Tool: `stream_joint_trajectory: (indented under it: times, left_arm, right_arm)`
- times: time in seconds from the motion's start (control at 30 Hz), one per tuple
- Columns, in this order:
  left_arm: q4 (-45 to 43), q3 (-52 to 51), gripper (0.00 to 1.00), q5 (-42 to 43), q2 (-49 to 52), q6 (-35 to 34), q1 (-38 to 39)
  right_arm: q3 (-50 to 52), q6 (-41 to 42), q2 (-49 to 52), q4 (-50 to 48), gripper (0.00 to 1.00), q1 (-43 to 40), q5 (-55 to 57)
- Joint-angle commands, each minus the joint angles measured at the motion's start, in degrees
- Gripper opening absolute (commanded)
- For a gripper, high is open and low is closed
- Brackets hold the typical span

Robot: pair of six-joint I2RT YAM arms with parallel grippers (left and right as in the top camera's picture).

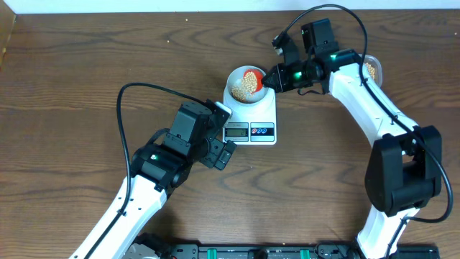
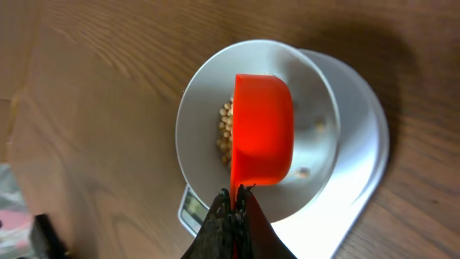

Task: Scoop item into bowl and weigh 50g on scale
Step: 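Tip the red scoop to pour soybeans into the white bowl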

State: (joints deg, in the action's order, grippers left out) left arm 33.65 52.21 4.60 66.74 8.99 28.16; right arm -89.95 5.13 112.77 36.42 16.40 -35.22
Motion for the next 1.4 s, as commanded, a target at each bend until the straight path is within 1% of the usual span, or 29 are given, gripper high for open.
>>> stream_joint_trajectory:
  times: [0.0,0.33,0.53,0.63,0.8,0.97,1.37]
  left_arm:
    - [0.1,1.6,0.98,0.5,-0.5,-0.3,-0.2]
    - [0.1,1.6,0.98,0.5,-0.5,-0.3,-0.2]
    - [0.1,1.6,0.98,0.5,-0.5,-0.3,-0.2]
    - [0.1,1.6,0.98,0.5,-0.5,-0.3,-0.2]
    - [0.2,1.7,0.98,0.5,-0.5,-0.3,-0.2]
    - [0.1,1.6,0.98,0.5,-0.5,-0.3,-0.2]
    - [0.1,1.6,0.98,0.5,-0.5,-0.3,-0.2]
  right_arm:
    - [-1.1,-2.0,-2.1,0.0,0.02,1.0,3.4]
    - [-1.1,-5.0,-2.1,0.0,0.02,3.0,6.3]
    - [-1.1,-9.0,-3.0,-0.5,0.02,4.2,7.6]
    - [-1.1,-9.1,-3.5,-0.8,0.01,4.6,10.4]
    - [-1.1,-9.0,-3.8,-0.8,0.01,4.7,10.4]
    - [-1.1,-9.0,-3.8,-0.8,0.01,4.4,8.5]
    - [-1.1,-4.9,-3.8,-0.6,0.01,-0.5,-4.3]
